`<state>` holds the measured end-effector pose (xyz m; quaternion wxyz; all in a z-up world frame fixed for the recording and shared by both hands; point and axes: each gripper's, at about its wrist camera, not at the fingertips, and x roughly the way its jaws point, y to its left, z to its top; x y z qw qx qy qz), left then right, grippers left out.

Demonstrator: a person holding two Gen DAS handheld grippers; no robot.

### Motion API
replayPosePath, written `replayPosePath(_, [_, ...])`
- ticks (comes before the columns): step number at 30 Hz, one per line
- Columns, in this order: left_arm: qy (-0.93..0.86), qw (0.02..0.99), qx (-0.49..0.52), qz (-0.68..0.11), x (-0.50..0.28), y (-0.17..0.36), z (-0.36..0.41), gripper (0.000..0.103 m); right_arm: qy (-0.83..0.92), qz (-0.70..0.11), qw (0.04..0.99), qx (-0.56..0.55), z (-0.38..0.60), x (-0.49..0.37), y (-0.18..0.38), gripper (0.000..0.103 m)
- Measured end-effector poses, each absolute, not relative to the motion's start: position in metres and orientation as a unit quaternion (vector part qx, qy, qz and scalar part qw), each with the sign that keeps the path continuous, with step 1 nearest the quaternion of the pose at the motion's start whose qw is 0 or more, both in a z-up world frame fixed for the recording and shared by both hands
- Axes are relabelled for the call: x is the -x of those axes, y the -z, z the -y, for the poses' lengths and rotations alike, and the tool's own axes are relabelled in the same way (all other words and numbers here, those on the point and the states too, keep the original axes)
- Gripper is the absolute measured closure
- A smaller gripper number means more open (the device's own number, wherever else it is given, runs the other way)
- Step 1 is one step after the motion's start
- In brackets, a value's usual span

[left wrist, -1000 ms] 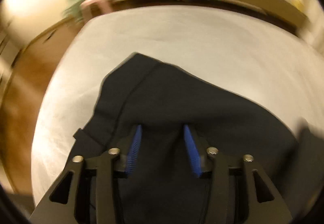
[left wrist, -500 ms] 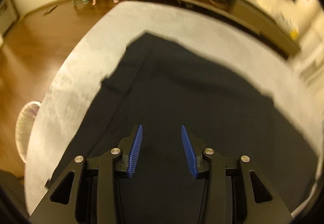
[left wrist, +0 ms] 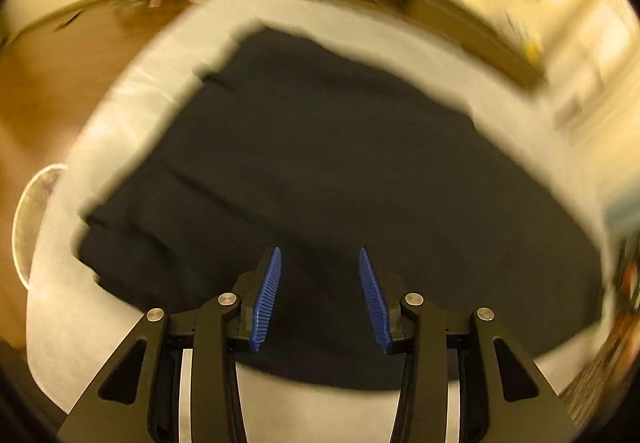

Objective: Fold clothes

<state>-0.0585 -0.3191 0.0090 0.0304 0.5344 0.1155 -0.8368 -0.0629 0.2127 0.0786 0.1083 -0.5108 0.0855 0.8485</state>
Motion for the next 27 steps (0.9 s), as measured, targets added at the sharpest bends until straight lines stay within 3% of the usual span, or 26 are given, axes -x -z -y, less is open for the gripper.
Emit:
replayPosePath(3, [0.818,0.096,-0.567,-0.020,0.067,0.020,0.317,0.052,-0.857,-0.167,0.110,0.476,-0.233,0.058,-0.089,0.054])
replayPosePath(9, [0.814,0.146,-0.562,-0.026,0.074,0.024,0.330,0.052,-0.836,-0.369,0.206,0.349,-0.325,0.015,-0.110,0.054])
replayPosePath(11, [0.824,0.155,-0.543,-0.046,0.074,0.002,0.327,0.057,-0.823,-0.368,0.256,0.348,-0.367,0.003,-0.099,0.054])
replayPosePath(14, [0.844,0.130,-0.514,-0.080,0.080,-0.023,0.322,0.057,-0.812,-0.375,0.267,0.359,-0.400,0.011,-0.093,0.054])
replayPosePath(20, [0.858,0.052,-0.504,-0.089,0.155,-0.033,0.274,0.057,-0.850,-0.202,0.192,0.447,-0.341,0.037,-0.097,0.054])
replayPosePath(27, [0.855,0.064,-0.512,-0.047,0.249,-0.017,0.231,0.056,-0.850,-0.019,0.126,0.511,-0.261,0.059,-0.079,0.054])
